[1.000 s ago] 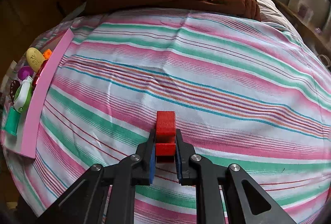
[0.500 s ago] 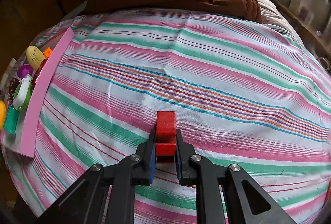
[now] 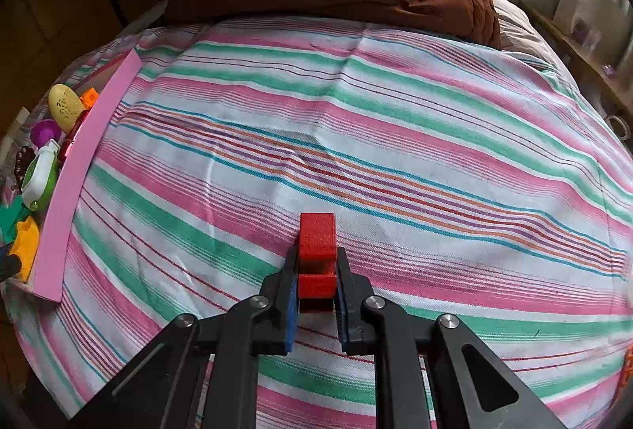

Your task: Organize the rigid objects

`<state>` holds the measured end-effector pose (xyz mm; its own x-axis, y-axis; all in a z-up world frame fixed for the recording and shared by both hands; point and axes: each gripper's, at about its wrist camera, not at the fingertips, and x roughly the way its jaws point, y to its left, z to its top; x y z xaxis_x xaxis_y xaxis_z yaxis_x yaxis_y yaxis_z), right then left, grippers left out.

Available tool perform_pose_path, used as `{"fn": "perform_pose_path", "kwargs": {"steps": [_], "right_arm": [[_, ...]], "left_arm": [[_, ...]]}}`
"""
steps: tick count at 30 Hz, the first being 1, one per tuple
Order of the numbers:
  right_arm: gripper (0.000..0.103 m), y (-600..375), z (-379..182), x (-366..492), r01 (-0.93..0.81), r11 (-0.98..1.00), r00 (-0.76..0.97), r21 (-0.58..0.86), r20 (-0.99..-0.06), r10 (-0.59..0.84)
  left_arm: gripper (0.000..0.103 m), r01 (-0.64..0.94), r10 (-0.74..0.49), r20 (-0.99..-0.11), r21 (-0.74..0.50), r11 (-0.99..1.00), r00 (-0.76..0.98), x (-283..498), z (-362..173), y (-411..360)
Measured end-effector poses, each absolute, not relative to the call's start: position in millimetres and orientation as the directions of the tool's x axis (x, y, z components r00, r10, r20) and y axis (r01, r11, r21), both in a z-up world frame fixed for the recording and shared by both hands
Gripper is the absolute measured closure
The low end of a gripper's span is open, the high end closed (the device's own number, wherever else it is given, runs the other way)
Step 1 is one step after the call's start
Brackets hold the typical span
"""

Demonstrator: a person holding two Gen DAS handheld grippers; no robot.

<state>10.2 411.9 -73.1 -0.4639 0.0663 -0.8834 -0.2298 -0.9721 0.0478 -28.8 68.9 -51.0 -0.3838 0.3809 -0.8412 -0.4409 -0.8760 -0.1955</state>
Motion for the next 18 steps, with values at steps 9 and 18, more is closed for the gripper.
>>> {"fn": "perform_pose_path", "kwargs": {"steps": [9,18], "right_arm": [[0.087,408,-72,9,-0.226,-0.974,-0.464,0.022,-0.881,0.088],[0.088,400,-69,4,-0.268,-0.963,-0.414,-0.023,-0.900,0.137]], "left_arm": [[0.065,-0.415,0.342,-0.782,-0.118,-0.902,-0.521,-20,-15,57],[0.065,-0.333,0.238,-0.744,-0.023,-0.943,-0.624,-15,9,39]]}}
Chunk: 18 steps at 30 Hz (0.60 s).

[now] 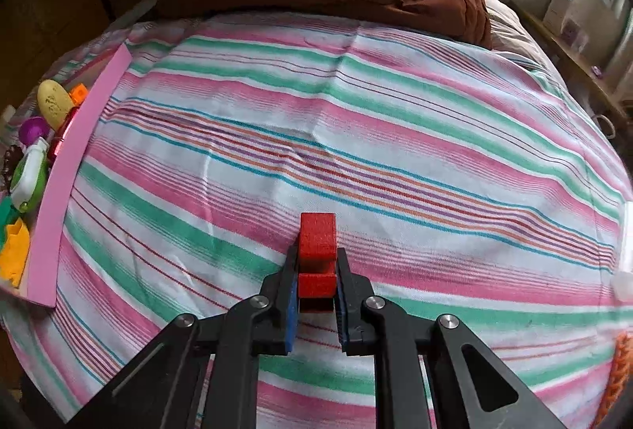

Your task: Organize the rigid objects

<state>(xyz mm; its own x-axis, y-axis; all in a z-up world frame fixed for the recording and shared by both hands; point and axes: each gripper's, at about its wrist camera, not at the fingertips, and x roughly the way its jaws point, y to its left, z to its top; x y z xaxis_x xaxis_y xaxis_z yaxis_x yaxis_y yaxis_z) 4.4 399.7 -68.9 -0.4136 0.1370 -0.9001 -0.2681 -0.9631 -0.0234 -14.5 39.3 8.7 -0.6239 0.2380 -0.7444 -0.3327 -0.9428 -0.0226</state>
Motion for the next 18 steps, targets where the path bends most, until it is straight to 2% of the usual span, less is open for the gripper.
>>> {"fn": "perform_pose_path", "kwargs": {"steps": [3,10,18], "right_arm": [[0.088,390,-66,5,-0.267,-0.963,-0.399,-0.038,-0.905,0.146],[0.088,349,-48,5,-0.211,-0.976,-0.444,0.055,-0.895,0.045],[0.088,270,-2,-5,-0.007,-0.991,-0.568,0.131,-0.817,-0.104]], "left_arm": [[0.065,-0.319,0.232,-0.735,-0.023,-0.948,-0.637,-12,13,34],[0.065,-0.284,0.204,-0.731,-0.014,-0.959,-0.652,-12,13,21],[0.064,-0.247,0.184,-0.743,-0.026,-0.969,-0.644,-12,7,7]]}}
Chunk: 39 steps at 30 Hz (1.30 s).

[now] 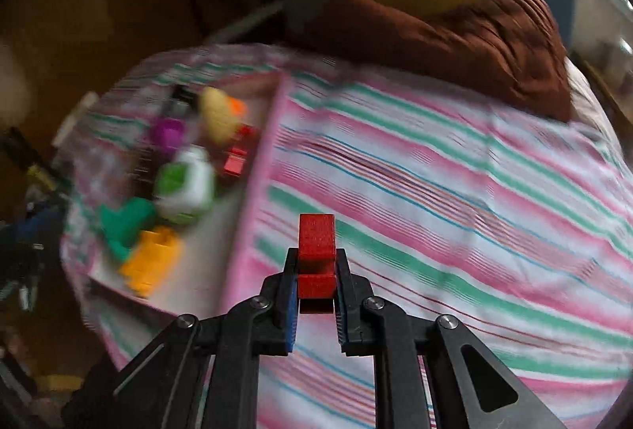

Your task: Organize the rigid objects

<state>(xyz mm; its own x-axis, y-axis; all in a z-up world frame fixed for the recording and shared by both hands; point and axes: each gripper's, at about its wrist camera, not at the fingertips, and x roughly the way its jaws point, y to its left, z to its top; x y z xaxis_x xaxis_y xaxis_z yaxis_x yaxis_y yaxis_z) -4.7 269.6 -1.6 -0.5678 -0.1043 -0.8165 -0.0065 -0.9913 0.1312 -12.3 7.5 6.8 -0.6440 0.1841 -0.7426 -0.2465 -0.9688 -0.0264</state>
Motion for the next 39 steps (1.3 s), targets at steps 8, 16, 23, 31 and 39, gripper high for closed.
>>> {"fn": "perform_pose_path", "kwargs": {"steps": [8,16,23,31,39], "right_arm": [[0.088,198,8,-13,0.165,-0.977,-0.563,0.136,-0.800,-0.207],[0.088,169,-31,-27,0.182,-0.983,-0.492,0.036,-0.862,-0.123],[0.087,168,-57,-34,0.156,-0.988,-0.472,-0.009,-0.879,-0.066],[0.069,178,-50,-22,0.094,-0.996,-0.533,0.009,-0.844,-0.058],[0.054,169,-18,-4,0.026,-0.999,-0.639,0.039,-0.768,-0.046]], "left_arm": [[0.064,-0.193,0.163,-0.744,-0.046,-0.980,-0.648,-15,2,-9],[0.063,-0.161,0.133,-0.744,-0.035,-0.986,-0.655,-14,1,-15],[0.063,-0.125,0.097,-0.723,-0.015,-0.992,-0.683,-12,8,-17],[0.063,-0.107,0.085,-0.693,-0.011,-0.994,-0.716,-4,20,-15],[0.063,-0.055,0.034,-0.659,0.011,-0.998,-0.751,11,34,-3]]}}
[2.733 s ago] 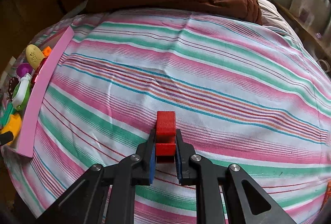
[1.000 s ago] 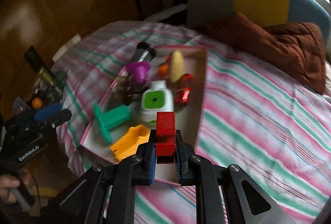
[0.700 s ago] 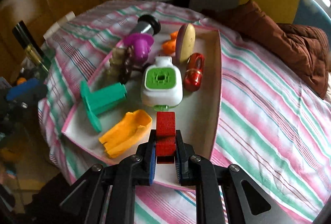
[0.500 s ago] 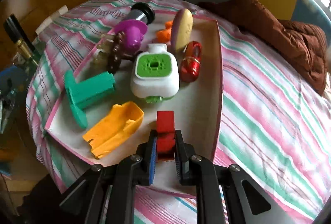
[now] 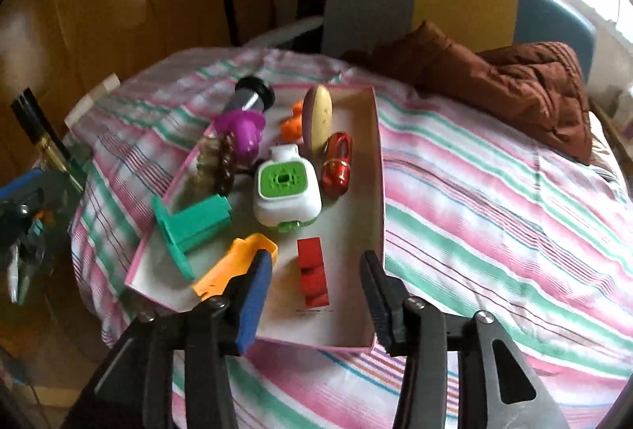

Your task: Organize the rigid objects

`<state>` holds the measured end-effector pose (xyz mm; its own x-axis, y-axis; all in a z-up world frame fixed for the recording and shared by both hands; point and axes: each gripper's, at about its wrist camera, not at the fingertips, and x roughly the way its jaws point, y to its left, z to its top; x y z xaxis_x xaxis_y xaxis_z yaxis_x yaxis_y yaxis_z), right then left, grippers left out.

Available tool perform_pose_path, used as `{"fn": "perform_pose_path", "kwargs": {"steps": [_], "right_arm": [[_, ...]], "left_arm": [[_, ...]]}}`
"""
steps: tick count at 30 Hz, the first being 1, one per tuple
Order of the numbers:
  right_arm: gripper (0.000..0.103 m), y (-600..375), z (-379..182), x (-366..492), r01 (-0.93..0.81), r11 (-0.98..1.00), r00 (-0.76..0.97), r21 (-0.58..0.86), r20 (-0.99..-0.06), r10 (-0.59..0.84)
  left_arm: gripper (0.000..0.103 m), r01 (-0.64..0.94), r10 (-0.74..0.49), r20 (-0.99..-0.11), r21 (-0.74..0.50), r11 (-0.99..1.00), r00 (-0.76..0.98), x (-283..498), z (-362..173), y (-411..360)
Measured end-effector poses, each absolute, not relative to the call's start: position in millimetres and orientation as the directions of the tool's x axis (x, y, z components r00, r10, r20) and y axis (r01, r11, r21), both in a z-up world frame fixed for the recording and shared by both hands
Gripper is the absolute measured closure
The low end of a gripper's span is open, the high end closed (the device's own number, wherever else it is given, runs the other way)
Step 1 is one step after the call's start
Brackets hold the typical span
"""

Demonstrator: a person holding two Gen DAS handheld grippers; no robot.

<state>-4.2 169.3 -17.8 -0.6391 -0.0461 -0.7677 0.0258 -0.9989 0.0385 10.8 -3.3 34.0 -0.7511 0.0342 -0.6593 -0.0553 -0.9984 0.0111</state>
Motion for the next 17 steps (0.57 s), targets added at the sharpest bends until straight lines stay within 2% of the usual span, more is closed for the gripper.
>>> {"fn": "perform_pose_path", "kwargs": {"steps": [7,13,17], "right_arm": [[0.052,167,-13,20,-0.008,-0.999,-0.664,0.053,-0.747,-0.034],[0.052,171,-6,36,-0.046,-0.997,-0.687,0.054,-0.727,-0.007],[0.052,169,-1,37,-0.047,-0.998,-0.700,0.041,-0.714,0.004]], "left_arm": [[0.063,-0.038,0.010,-0.658,0.029,-0.999,-0.753,22,30,1],[0.065,-0.026,-0.001,-0.602,0.036,-0.999,-0.799,33,34,0],[0.065,-0.033,0.014,-0.607,0.020,-0.999,-0.794,34,36,-1]]}}
